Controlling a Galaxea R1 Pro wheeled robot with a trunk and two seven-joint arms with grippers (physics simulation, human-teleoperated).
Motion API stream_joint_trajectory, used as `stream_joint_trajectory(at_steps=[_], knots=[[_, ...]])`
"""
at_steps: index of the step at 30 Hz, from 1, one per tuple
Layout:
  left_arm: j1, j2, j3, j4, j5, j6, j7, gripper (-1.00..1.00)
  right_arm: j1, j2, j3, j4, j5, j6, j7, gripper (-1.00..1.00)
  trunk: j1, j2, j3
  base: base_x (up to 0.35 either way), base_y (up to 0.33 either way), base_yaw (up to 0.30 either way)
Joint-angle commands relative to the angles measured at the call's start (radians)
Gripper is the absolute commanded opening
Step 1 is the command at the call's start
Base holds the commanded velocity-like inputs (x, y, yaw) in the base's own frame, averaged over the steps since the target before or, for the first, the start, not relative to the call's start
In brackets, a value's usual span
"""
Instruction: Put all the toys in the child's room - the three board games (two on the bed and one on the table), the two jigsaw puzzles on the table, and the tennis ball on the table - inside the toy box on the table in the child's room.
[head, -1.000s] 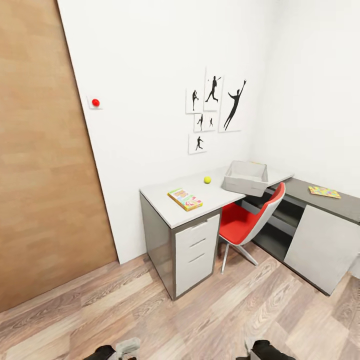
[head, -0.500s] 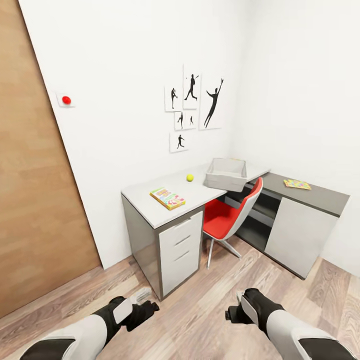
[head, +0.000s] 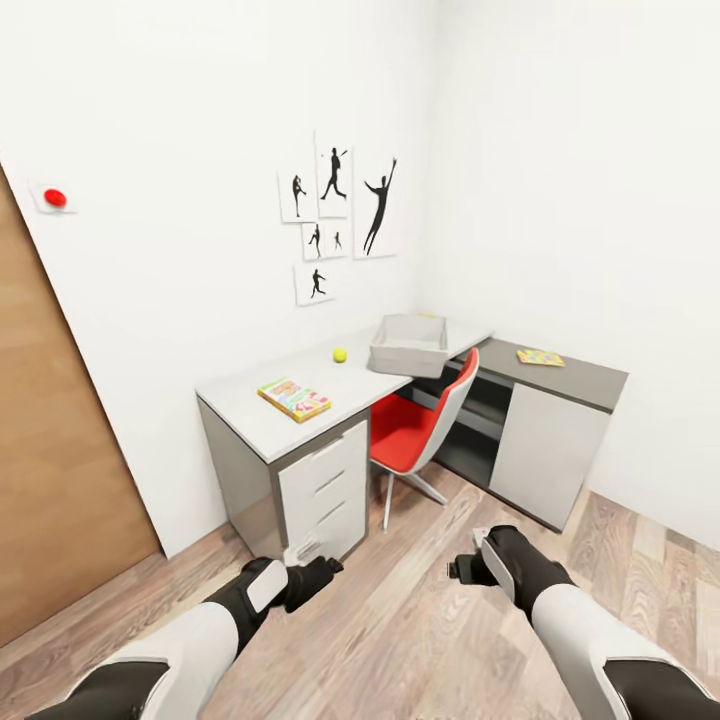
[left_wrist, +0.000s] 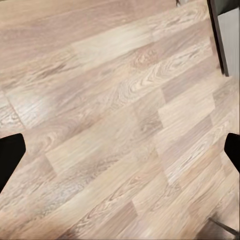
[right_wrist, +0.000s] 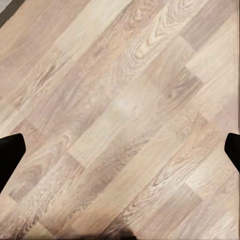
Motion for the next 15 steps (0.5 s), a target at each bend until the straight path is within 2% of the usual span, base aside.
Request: stream_joint_trajectory(at_steps=[1,7,15], knots=[[0.003,-0.005,0.003,-0.008,0.002,0.002,-0.002,1.0,0.001,-0.001,-0.001,-0.031,-0.001,0.023,-0.001,1.0,0.0,-0.001,-0.001,0.0,0.0,-0.275],[0.043,-0.016,0.0,-0.039,0.008,-0.047,-0.022,1.0,0.022,-0.013,-0.001,-0.146,-0.001,0.104,0.001,1.0,0.0,-0.001,-0.001,0.0,0.0,-0.278],[0.069,-0.019,-0.007,-0.068,0.009,-0.082,-0.033,1.0,0.032,-0.028,-0.001,-0.205,-0.001,0.134,0.003,1.0,0.0,-0.001,-0.001,0.0,0.0,-0.28]])
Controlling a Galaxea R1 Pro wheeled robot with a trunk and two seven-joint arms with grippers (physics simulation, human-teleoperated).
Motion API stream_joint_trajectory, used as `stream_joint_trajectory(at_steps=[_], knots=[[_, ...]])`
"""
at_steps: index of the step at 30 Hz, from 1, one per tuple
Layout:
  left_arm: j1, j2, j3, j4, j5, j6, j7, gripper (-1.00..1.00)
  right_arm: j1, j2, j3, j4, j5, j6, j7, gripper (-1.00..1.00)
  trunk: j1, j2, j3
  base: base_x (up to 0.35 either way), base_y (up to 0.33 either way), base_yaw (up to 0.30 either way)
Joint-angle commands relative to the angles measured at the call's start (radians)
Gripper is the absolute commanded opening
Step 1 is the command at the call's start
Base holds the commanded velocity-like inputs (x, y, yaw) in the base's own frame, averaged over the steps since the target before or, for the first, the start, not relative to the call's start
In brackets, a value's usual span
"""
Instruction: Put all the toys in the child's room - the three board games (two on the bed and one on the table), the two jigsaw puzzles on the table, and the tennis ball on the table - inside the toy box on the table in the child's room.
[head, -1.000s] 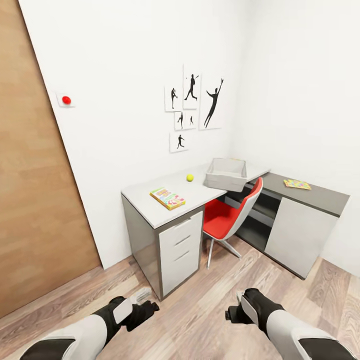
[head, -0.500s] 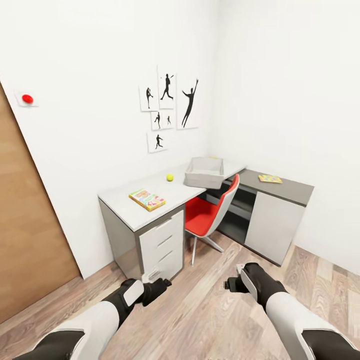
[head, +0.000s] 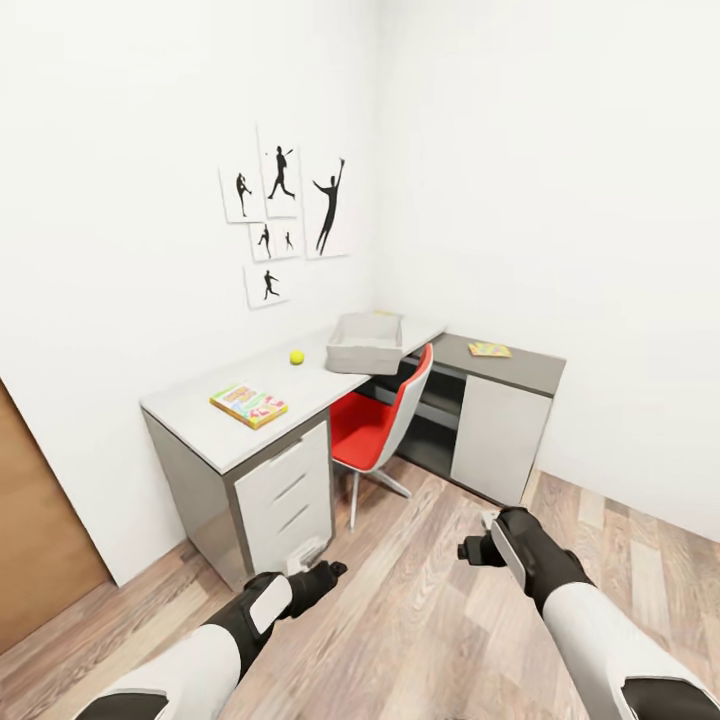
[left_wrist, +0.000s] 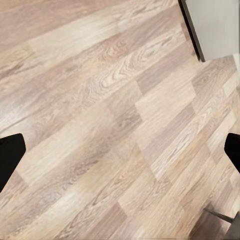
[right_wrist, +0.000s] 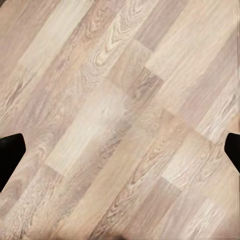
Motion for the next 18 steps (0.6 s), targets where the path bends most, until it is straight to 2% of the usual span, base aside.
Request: stream_joint_trajectory(at_steps=[1,8,18], knots=[[0.005,0.0,-0.003,-0.007,0.002,-0.001,-0.003,1.0,0.001,-0.003,-0.001,-0.01,-0.001,0.009,0.0,1.0,0.0,-0.001,-0.001,0.0,0.0,-0.281],[0.019,0.0,-0.041,-0.022,0.005,-0.017,-0.01,1.0,0.007,-0.009,-0.001,-0.035,-0.002,0.02,0.002,1.0,0.0,-0.001,-0.002,0.0,0.0,-0.282],[0.032,0.0,-0.059,-0.06,0.007,-0.015,-0.013,1.0,0.028,-0.008,0.0,-0.043,-0.003,0.016,0.004,1.0,0.0,-0.001,-0.006,0.0,0.0,-0.281]])
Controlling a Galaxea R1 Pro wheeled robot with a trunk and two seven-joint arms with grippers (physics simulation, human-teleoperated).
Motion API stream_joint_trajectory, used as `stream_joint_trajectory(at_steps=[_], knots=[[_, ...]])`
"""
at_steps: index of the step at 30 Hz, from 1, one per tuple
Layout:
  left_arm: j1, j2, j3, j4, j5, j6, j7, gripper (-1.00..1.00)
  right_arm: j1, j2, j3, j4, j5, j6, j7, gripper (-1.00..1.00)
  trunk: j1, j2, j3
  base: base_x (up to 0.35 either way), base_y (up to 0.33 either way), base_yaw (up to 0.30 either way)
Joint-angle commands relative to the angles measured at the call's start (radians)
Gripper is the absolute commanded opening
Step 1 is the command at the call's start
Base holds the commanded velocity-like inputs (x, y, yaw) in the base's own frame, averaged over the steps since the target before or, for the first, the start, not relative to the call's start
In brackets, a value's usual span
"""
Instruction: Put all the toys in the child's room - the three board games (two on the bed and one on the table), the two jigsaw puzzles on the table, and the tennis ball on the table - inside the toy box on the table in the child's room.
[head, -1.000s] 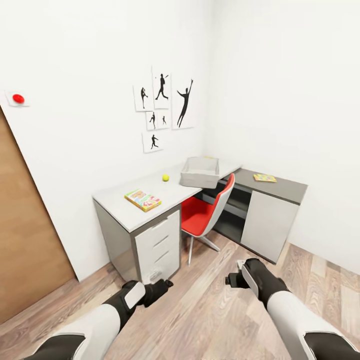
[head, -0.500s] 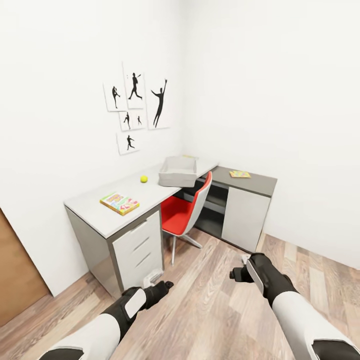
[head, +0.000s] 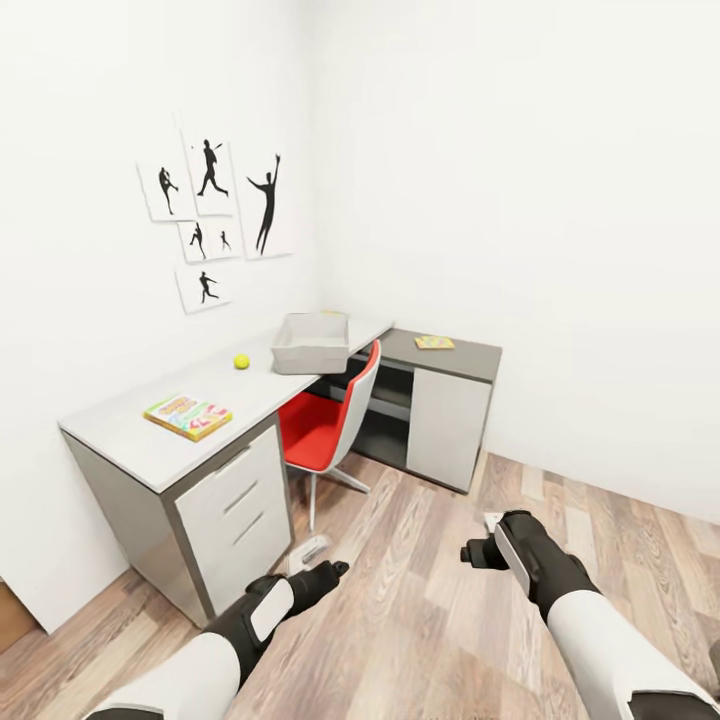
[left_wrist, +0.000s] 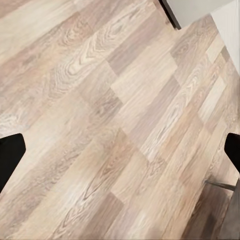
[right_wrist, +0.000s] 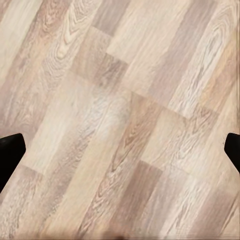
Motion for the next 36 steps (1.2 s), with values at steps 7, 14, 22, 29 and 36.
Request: stream_joint_trajectory(at_steps=[7,14,22,29,36], knots=[[0.095,0.0,-0.049,-0.215,0.005,0.033,0.014,1.0,0.019,0.001,-0.001,-0.005,-0.002,0.0,0.002,1.0,0.0,-0.001,-0.006,0.0,0.0,-0.256],[0.218,0.007,-0.12,-0.503,0.009,0.113,0.152,1.0,0.029,0.003,0.0,-0.015,-0.003,-0.002,0.003,1.0,0.0,-0.001,-0.013,0.0,0.0,-0.235],[0.252,0.008,-0.139,-0.587,0.011,0.138,0.268,1.0,0.044,0.006,0.0,-0.039,-0.003,-0.003,0.004,1.0,0.0,-0.001,-0.02,0.0,0.0,-0.244],[0.262,0.009,-0.147,-0.61,0.011,0.147,0.303,1.0,0.057,0.007,0.0,-0.066,-0.003,-0.003,0.004,1.0,0.0,-0.001,-0.026,0.0,0.0,-0.249],[0.267,0.01,-0.191,-0.617,0.011,0.154,0.318,1.0,0.067,0.005,0.0,-0.09,-0.003,-0.003,0.004,1.0,0.0,-0.001,-0.032,0.0,0.0,-0.251]])
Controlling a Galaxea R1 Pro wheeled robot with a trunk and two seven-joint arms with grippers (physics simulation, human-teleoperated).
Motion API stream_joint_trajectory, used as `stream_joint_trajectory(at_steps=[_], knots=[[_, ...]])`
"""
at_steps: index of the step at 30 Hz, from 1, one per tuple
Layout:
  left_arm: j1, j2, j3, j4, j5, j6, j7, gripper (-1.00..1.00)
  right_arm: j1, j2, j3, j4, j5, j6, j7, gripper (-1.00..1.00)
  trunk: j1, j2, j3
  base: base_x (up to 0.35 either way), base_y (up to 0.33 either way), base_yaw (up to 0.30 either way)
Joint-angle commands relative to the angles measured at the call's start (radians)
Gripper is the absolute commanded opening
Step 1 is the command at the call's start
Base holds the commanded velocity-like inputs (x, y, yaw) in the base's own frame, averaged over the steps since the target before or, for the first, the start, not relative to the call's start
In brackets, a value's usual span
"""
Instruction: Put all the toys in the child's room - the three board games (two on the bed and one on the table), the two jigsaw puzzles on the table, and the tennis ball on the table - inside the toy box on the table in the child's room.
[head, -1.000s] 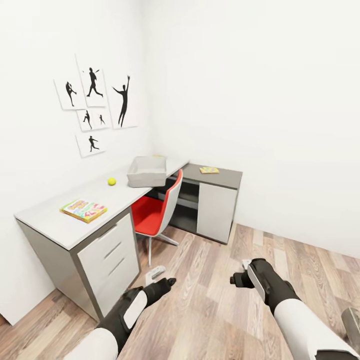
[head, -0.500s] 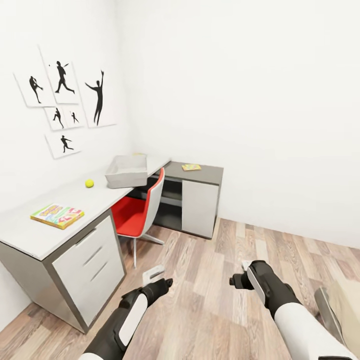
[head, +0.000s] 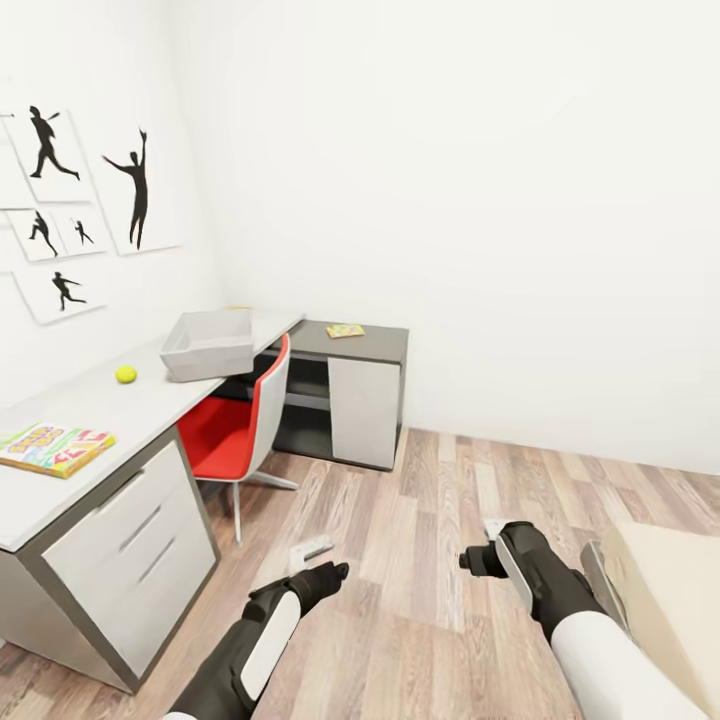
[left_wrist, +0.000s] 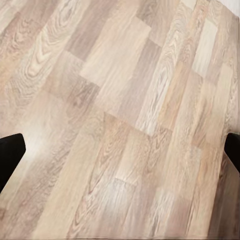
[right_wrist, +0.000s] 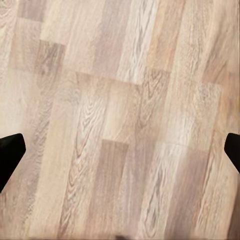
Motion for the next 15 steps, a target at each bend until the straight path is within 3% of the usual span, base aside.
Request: stream_joint_trajectory(at_steps=[1,9,15], knots=[[0.0,0.0,-0.003,-0.002,0.01,0.002,0.01,1.0,0.0,0.0,-0.001,-0.001,-0.002,0.004,0.0,1.0,0.0,-0.001,-0.002,0.0,0.0,-0.251],[-0.003,0.0,-0.033,-0.003,0.014,0.016,0.015,1.0,0.003,-0.002,-0.001,-0.014,-0.002,0.004,0.002,1.0,0.0,-0.001,-0.008,0.0,0.0,-0.251],[-0.008,0.0,-0.043,-0.013,0.053,0.08,0.018,1.0,0.004,-0.003,-0.001,-0.018,-0.002,0.004,0.01,1.0,0.0,-0.001,-0.013,0.0,0.0,-0.251]])
